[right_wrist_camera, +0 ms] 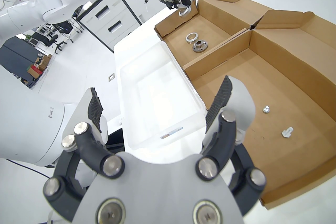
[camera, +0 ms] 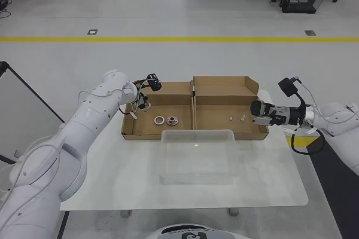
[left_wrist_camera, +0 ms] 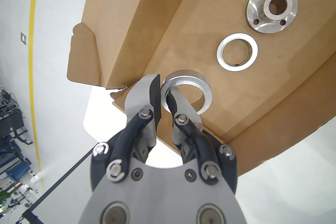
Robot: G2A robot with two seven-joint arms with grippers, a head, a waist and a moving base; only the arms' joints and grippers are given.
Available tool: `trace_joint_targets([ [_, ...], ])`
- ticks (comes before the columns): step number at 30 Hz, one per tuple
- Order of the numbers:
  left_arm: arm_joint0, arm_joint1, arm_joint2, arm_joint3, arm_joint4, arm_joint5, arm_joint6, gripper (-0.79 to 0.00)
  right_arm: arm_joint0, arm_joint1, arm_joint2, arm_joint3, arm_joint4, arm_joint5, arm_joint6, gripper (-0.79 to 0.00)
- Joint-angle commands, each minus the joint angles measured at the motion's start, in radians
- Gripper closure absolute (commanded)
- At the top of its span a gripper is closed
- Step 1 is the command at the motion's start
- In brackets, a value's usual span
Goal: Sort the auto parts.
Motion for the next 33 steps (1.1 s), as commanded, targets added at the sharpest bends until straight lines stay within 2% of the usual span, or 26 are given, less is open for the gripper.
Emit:
trace_joint_targets([
  [1,0.000,0.000,0.000,0.000,0.000,0.000,0.000,0.000,0.000,0.000,0.000,0.000,0.000,0.000,0.000,-0.785],
  [8,0.018,0.004,-0.003,-0.011,0.021,-0.001,0.014,0.000,0.000,0.000,0.000,0.000,0.000,0.000,0.000,-0.785],
  [18,0.041,-0.003,-0.007,-0.011,0.024,-0.009,-0.046,0.000,0.000,0.000,0.000,0.000,0.000,0.000,0.000,-0.785],
  [33,0.058,-0.067,0.031,0.087,0.042,0.006,-0.040,0.000,0.000,0.000,0.000,0.000,0.000,0.000,0.000,-0.785],
])
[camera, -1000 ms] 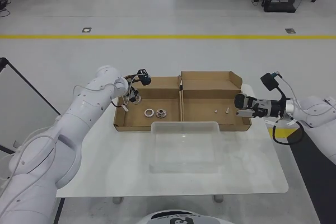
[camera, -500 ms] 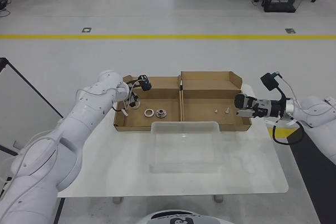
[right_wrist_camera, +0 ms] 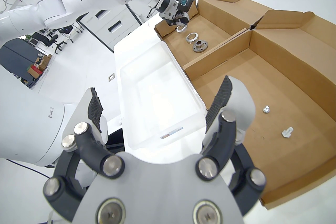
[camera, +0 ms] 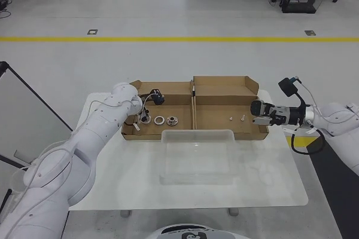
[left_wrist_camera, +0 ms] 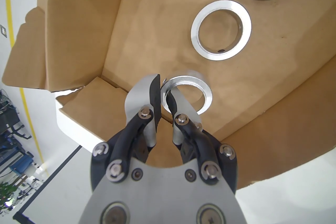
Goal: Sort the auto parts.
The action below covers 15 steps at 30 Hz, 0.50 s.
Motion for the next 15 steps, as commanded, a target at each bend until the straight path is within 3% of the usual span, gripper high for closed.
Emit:
trace_joint_targets([
  [1,-0.002,-0.009,0.004,0.018,0.004,0.003,0.002,0.000,0.000,0.000,0.000,0.000,0.000,0.000,0.000,-0.785],
  [12,-0.011,-0.057,0.020,0.114,0.016,0.001,0.029,-0.012,0.000,0.000,0.000,0.000,0.000,0.000,0.000,-0.785],
  [15,-0.015,-0.068,0.021,0.136,0.019,-0.001,0.035,-0.243,0.000,0.000,0.000,0.000,0.000,0.000,0.000,-0.785],
])
